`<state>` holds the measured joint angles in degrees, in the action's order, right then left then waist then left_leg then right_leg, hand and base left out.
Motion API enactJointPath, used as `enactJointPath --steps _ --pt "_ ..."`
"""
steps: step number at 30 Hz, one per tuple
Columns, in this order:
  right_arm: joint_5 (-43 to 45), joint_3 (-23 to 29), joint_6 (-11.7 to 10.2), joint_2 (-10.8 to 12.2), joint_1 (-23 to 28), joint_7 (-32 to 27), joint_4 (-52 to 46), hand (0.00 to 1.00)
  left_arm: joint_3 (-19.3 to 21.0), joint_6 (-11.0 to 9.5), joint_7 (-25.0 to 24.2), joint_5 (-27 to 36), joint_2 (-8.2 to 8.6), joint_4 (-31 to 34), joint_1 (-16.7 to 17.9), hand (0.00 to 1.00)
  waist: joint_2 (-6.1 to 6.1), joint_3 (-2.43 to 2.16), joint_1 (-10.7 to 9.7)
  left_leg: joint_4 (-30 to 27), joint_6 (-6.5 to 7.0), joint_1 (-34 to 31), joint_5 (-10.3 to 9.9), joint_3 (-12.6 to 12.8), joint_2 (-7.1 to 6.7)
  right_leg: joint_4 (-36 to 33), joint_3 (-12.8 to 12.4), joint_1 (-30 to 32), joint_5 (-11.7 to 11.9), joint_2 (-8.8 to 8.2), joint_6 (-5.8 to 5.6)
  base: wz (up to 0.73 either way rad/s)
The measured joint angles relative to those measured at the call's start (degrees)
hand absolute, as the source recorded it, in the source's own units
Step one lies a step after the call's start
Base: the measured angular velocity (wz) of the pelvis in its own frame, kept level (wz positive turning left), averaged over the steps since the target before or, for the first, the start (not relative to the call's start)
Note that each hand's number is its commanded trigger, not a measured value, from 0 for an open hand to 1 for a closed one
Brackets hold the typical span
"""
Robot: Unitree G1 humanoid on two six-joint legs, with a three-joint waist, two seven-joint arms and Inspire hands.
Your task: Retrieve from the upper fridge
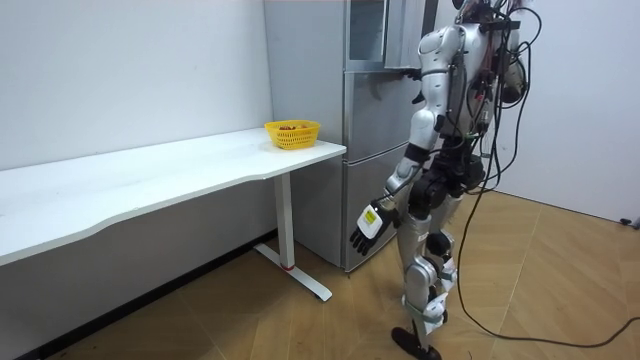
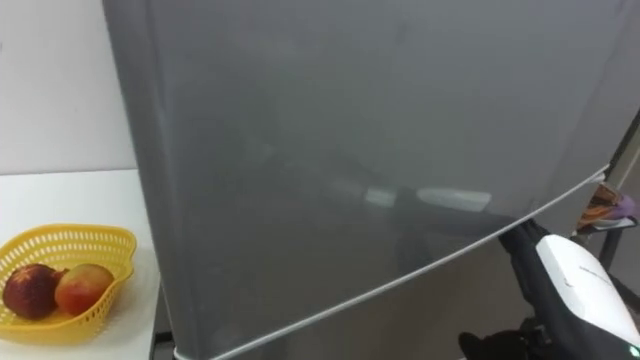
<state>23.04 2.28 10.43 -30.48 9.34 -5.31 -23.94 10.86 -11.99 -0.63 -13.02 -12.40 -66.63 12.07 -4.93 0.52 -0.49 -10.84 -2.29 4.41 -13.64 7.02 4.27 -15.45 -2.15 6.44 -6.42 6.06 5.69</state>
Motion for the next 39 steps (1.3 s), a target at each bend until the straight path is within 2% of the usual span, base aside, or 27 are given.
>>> enactJointPath --steps 4,7,9,13,16,19,20,21,22,24,26,27,29,30,32,33,35,39 --pt "3.5 -0.1 0.0 1.2 0.0 0.9 0.0 0.00 -3.2 0.2 -0.1 0.0 -1.12 0.0 0.1 0.00 0.25 -0.12 1.0 -0.6 -0.28 -0.1 0.2 0.0 0.43 0.9 0.1 -0.6 0.5 0.33 0.56 -0.01" --pt "4.0 -0.3 0.0 1.2 -0.1 1.7 0.0 0.00 -7.2 1.0 -0.5 -0.1 -2.15 0.2 -0.4 0.00 0.76 -0.38 1.3 -0.7 -0.55 -0.1 0.3 0.0 0.72 1.6 0.4 -0.8 0.8 0.44 0.94 0.08" --pt "4.0 -0.7 0.0 1.5 -0.3 2.5 0.0 0.00 -8.9 2.1 -1.2 -0.1 -2.34 0.3 -0.6 0.00 1.07 -0.34 1.9 -0.5 -0.89 0.3 0.5 0.0 0.90 1.9 0.6 -1.4 0.8 0.52 0.86 0.06" --pt "3.0 -1.1 -0.6 2.3 -0.7 4.3 0.0 0.00 -9.4 3.4 -2.0 -0.1 -2.34 0.9 -0.8 0.00 1.05 -0.31 2.5 -0.4 -1.21 0.2 0.8 0.0 1.05 1.9 1.0 -1.3 0.5 0.54 0.49 0.06" --pt "-0.6 -1.1 -1.8 4.2 -1.0 5.2 0.2 0.00 -9.4 4.2 -2.3 -0.1 -2.32 2.1 -0.2 0.00 1.09 -0.31 2.5 -0.6 -1.23 0.2 0.8 0.0 1.09 2.4 1.1 -1.7 1.0 0.54 0.35 0.03" --pt "-4.4 -0.9 -3.7 6.3 -0.9 5.5 0.9 0.00 -9.4 4.8 -2.3 -0.1 -2.31 2.7 0.9 0.00 1.33 -0.20 2.3 -0.8 -1.16 0.2 0.9 0.0 1.08 3.9 1.0 -2.6 1.9 0.51 0.05 0.06" --pt "-6.7 -0.9 -5.2 7.1 -0.4 5.5 1.2 0.00 -9.3 5.3 -2.3 -0.1 -2.31 2.7 1.4 0.00 1.37 -0.17 2.2 -0.8 -1.13 0.2 0.9 0.0 0.98 4.0 1.1 -2.7 2.0 0.42 -0.05 0.07" --pt "-9.5 -0.8 -8.4 7.9 0.3 5.4 3.1 0.00 -9.1 5.7 -2.1 -0.2 -2.32 2.5 1.5 0.00 1.66 -0.05 2.0 -0.7 -1.02 0.2 0.8 -0.3 0.92 4.4 1.3 -3.0 2.1 0.33 -0.18 0.14" --pt "-10.6 -0.8 -10.1 8.3 0.6 5.3 4.4 0.00 -8.8 5.9 -2.0 -0.2 -2.32 2.2 1.5 0.00 1.68 -0.09 1.9 -0.6 -0.94 0.3 0.8 -0.9 0.89 4.8 1.5 -3.5 2.1 0.29 -0.24 0.26" --pt "-16.3 0.3 -15.0 10.3 1.4 3.6 10.3 0.00 -8.5 7.0 -0.8 -0.1 -2.13 2.4 2.4 0.00 1.66 -0.48 0.7 -0.5 -0.64 0.6 0.6 -1.9 0.75 5.7 2.3 -4.7 2.1 0.03 -0.49 0.32" --pt "-19.3 1.6 -16.2 11.6 1.9 3.3 12.6 0.00 -8.1 7.8 -0.7 -0.1 -1.54 2.4 3.0 0.00 2.17 -0.60 0.7 -0.5 -0.38 1.0 0.3 -2.2 0.65 5.9 2.4 -5.5 2.2 -0.08 -0.62 0.12" --pt "-22.2 2.4 -16.7 12.3 2.6 2.3 14.9 0.00 -7.8 8.4 -0.6 -0.1 -1.12 2.5 3.4 0.00 2.62 -0.80 0.7 -0.7 -0.24 1.2 0.1 -2.3 0.61 5.9 2.5 -5.8 2.1 -0.15 -0.68 0.09" --pt "-25.5 4.2 -16.6 13.8 3.2 0.9 18.9 0.00 -7.5 9.3 -0.3 -0.1 -0.48 2.5 3.8 0.00 3.27 -1.03 0.2 -0.9 -0.02 1.2 -0.2 -2.4 0.49 5.8 3.0 -6.1 2.2 -0.41 -0.51 0.11" --pt "-26.6 6.2 -16.6 15.0 3.5 -0.2 20.9 0.00 -6.5 9.6 0.0 -0.2 0.32 2.5 4.1 0.00 3.75 -0.99 -0.5 -0.8 0.11 1.3 -0.3 -2.4 0.31 5.8 3.1 -6.1 2.0 -0.63 -0.69 0.11" --pt "-28.3 8.8 -16.6 15.8 4.6 -2.7 21.4 0.00 -5.7 10.0 0.1 -0.1 1.33 2.5 4.7 0.00 4.49 -1.03 -1.1 -0.2 0.33 1.4 -0.3 -2.4 -0.03 5.7 3.1 -5.9 1.8 -0.90 -1.01 -0.04" --pt "-29.8 10.3 -16.6 16.4 5.2 -4.6 21.4 0.00 -4.4 10.3 0.2 -0.1 1.84 2.5 4.8 0.00 4.77 -0.84 -1.4 0.3 0.41 1.7 -0.2 -2.2 -0.14 5.7 2.9 -5.8 1.7 -0.95 -1.14 -0.11" --pt "-32.3 11.1 -16.7 17.4 5.7 -7.9 21.3 0.00 -3.4 10.5 0.5 -0.2 1.88 2.5 5.0 0.00 4.88 -0.85 -1.8 0.9 0.42 2.3 -0.3 -1.6 -0.11 5.5 2.4 -5.8 1.3 -0.85 -1.15 -0.13" --pt "-34.5 12.4 -16.8 17.9 6.0 -13.6 20.4 0.00 -1.5 10.7 1.9 -0.1 2.32 3.2 4.4 0.00 4.69 -0.77 -2.3 1.3 0.43 3.2 -0.2 -0.9 -0.14 4.7 2.2 -5.8 0.5 -0.84 -1.10 -0.11"
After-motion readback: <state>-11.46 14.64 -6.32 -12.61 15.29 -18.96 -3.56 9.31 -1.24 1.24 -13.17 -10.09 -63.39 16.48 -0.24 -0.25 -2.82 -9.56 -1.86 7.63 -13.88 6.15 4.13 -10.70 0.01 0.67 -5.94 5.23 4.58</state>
